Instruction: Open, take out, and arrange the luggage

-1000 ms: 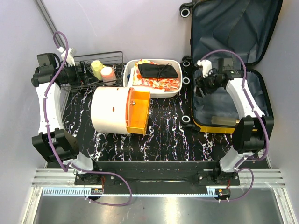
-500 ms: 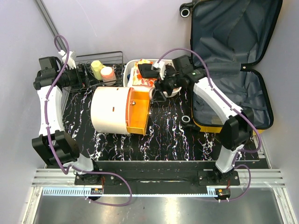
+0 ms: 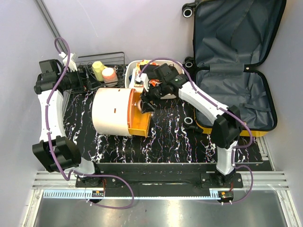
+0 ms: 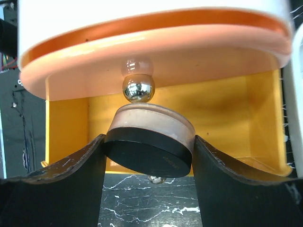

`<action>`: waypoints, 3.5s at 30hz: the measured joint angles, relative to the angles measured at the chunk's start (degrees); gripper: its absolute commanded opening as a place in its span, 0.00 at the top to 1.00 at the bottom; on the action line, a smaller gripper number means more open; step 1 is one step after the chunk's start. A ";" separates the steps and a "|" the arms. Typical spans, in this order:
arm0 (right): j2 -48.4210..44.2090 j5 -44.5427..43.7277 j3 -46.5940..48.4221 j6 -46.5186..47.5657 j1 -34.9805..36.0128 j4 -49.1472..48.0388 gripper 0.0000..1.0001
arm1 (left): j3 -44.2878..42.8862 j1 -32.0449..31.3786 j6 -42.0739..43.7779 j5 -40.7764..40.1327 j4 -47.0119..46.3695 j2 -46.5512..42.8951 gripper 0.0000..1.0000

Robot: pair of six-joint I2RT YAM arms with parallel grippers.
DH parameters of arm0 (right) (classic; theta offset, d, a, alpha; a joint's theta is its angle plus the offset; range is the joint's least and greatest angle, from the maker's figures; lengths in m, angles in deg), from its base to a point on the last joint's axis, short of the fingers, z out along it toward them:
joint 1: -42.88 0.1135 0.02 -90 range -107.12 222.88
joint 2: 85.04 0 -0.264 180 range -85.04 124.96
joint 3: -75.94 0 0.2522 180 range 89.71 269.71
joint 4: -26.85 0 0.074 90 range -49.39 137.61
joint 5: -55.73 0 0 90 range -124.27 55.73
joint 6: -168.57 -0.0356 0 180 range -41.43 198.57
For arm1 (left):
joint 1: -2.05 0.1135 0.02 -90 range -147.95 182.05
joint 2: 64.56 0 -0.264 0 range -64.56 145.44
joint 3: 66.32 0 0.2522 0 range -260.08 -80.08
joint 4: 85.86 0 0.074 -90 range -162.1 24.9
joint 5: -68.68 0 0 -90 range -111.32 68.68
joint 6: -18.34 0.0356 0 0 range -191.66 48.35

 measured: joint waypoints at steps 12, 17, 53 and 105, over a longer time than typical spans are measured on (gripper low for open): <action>5.84 -4.90 4.66 3.76 2.73 5.33 0.06 | 0.74 0.00 0.15 0.44 -0.15 -0.13 0.14; 5.84 -5.44 7.48 3.17 2.71 7.43 0.04 | 0.76 0.00 0.15 0.44 -0.15 -0.13 0.14; 3.96 1.73 -10.36 -3.34 -0.33 -13.55 0.43 | 9.73 -0.35 3.23 0.22 0.94 -3.08 0.21; -3.74 -36.39 -24.52 6.62 -53.77 29.33 0.15 | 12.44 -0.28 1.05 1.97 -4.04 -3.15 0.21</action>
